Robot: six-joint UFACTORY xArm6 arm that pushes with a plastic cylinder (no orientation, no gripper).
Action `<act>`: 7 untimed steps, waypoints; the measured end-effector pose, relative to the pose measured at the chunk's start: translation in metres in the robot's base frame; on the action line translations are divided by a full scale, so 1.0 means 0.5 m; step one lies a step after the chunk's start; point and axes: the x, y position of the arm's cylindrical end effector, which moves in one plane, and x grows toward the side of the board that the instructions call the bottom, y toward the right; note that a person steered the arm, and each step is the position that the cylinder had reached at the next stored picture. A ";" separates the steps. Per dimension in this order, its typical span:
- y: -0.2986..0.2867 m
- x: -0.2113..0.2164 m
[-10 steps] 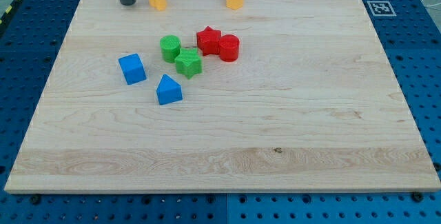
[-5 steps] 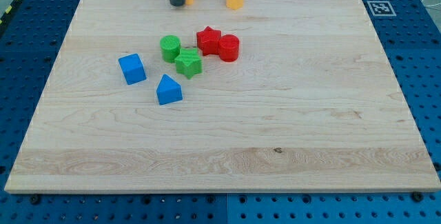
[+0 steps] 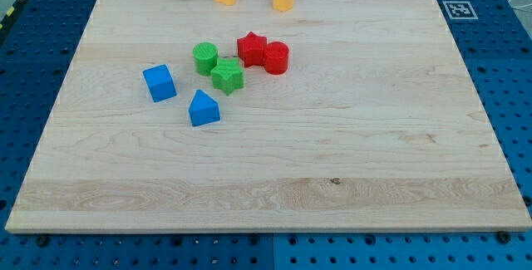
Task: Slide yellow heart closer to the yellow hexagon
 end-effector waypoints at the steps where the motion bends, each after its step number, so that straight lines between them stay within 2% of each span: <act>1: 0.023 0.001; 4: 0.288 0.003; 6: 0.203 0.002; 7: 0.196 0.002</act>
